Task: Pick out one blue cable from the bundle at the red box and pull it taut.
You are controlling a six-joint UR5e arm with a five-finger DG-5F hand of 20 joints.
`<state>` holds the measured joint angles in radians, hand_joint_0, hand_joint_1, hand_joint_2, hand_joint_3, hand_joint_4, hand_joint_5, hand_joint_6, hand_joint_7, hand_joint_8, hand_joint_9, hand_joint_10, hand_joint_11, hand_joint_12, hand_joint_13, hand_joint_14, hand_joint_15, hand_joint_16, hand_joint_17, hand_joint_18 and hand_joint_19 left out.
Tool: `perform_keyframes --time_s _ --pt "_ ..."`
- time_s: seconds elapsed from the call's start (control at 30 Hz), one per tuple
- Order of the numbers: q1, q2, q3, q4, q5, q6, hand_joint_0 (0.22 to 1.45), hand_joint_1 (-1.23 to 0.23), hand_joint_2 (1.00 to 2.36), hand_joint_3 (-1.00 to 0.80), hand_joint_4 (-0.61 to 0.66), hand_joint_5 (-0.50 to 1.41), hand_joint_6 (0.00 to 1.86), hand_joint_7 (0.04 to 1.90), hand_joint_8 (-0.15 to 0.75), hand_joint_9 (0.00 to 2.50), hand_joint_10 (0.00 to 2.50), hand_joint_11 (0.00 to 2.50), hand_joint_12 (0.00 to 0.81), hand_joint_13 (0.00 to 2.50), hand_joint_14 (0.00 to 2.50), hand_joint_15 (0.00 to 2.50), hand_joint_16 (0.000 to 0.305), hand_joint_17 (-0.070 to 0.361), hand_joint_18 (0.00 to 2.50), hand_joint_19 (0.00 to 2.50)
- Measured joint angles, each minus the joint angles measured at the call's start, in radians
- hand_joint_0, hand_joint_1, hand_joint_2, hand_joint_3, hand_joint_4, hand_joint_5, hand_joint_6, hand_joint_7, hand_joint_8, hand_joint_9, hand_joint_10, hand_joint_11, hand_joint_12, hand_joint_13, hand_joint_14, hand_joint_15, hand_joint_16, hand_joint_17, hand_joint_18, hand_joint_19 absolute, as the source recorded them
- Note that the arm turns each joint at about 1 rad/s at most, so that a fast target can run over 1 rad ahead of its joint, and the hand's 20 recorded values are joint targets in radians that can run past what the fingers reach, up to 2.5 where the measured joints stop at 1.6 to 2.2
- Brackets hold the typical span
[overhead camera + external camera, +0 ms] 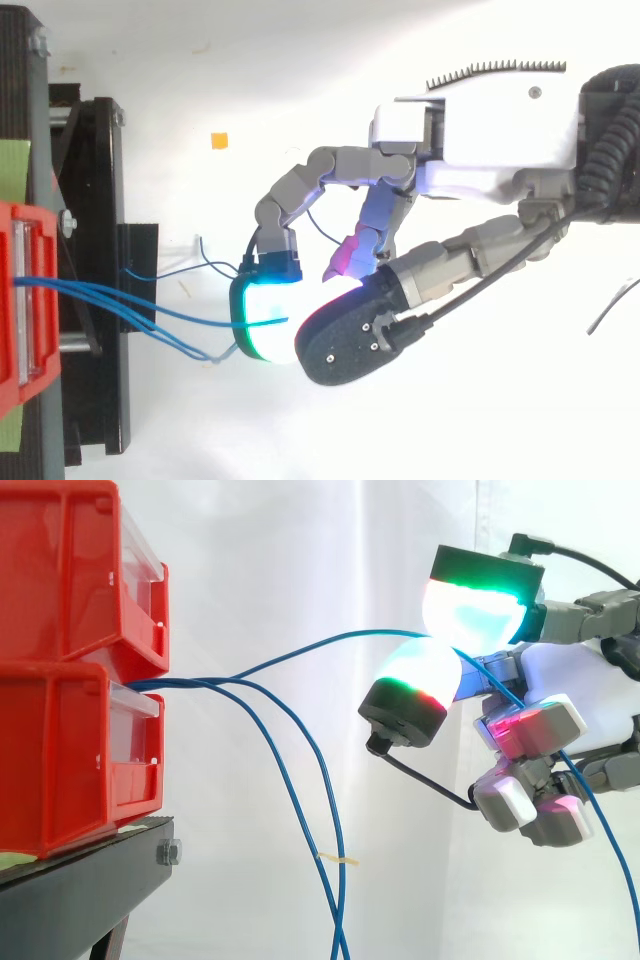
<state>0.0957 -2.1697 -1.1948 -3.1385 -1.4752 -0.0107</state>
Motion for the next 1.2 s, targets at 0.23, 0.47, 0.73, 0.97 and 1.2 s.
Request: perform_keyframes --time_s 0.23,0.47,0.73,0.97,1.2 --pt "0.0 0.0 0.0 0.0 0.001 0.0 0.6 -0.7 1.02 -0.24 -0.12 -0.03 0.87 0.92 0.287 1.32 0.03 0.69 0.275 1.03 0.02 0.55 0.04 0.089 1.03 0.68" --pt "0.0 0.0 0.0 0.0 0.001 0.0 0.6 -0.7 1.02 -0.23 -0.11 -0.03 0.86 0.91 0.289 1.34 0.03 0.7 0.23 1.08 0.02 0.58 0.037 0.083 0.98 0.64" --pt "0.0 0.0 0.0 0.0 0.001 0.0 0.6 -0.7 1.02 -0.23 -0.11 -0.03 0.86 0.92 0.277 1.35 0.03 0.71 0.278 1.05 0.02 0.62 0.04 0.089 0.92 0.67" --pt "0.0 0.0 0.0 0.0 0.001 0.0 0.59 -0.68 1.02 -0.22 -0.1 -0.02 0.87 0.91 0.264 1.32 0.03 0.72 0.282 1.07 0.02 0.69 0.042 0.095 0.93 0.71" --pt "0.0 0.0 0.0 0.0 0.001 0.0 0.59 -0.68 1.02 -0.23 -0.1 -0.03 0.87 0.89 0.256 1.31 0.03 0.72 0.27 1.1 0.03 0.72 0.043 0.097 0.92 0.73"
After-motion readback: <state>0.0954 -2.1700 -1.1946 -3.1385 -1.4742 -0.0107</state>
